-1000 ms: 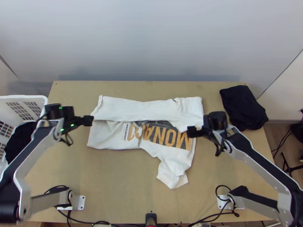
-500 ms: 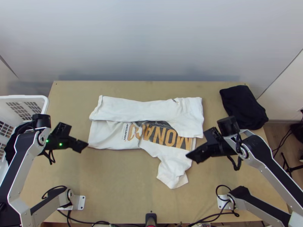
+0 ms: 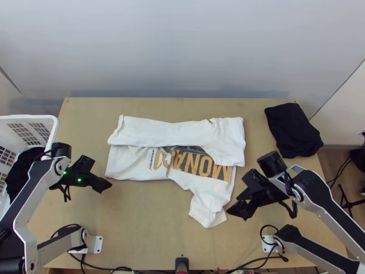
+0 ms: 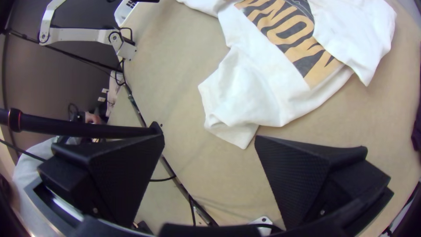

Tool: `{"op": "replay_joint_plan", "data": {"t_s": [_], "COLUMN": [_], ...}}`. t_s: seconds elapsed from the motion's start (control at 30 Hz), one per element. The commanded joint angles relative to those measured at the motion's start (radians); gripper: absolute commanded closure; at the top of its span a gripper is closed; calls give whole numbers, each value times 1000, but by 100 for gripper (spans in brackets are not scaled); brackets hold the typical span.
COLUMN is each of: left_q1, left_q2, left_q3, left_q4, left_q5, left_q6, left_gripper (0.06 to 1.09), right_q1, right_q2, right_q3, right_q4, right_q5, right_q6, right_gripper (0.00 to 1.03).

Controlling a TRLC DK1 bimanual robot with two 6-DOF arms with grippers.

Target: Fold the t-shirt

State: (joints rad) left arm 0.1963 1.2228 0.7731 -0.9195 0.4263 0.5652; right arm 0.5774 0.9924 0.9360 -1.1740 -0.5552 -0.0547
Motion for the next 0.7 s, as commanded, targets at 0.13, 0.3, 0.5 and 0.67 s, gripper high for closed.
{"op": "replay_joint_plan", "data": {"t_s": [0.13,0.3,0.5,0.67], "left_q1": [-23,-54,-98,-107], "left_q2": [58,66,86,104], "left_q3": [-41,-26,-49,-78], "left_q4": [180,220,257,265], "left_q5": [3,3,3,2], "left_q6": [-70,-128,-172,-156], "left_gripper": [11,11,11,11], "right_q1": [35,35,36,35], "right_q2": [-17,-17,-12,-8], "right_q3": [-26,-62,-98,-100], "right_q4": [-16,-7,20,28], "right_q5": [-5,-5,-5,-3], "right_q6": [9,7,7,10], "right_gripper": [7,7,7,7]}}
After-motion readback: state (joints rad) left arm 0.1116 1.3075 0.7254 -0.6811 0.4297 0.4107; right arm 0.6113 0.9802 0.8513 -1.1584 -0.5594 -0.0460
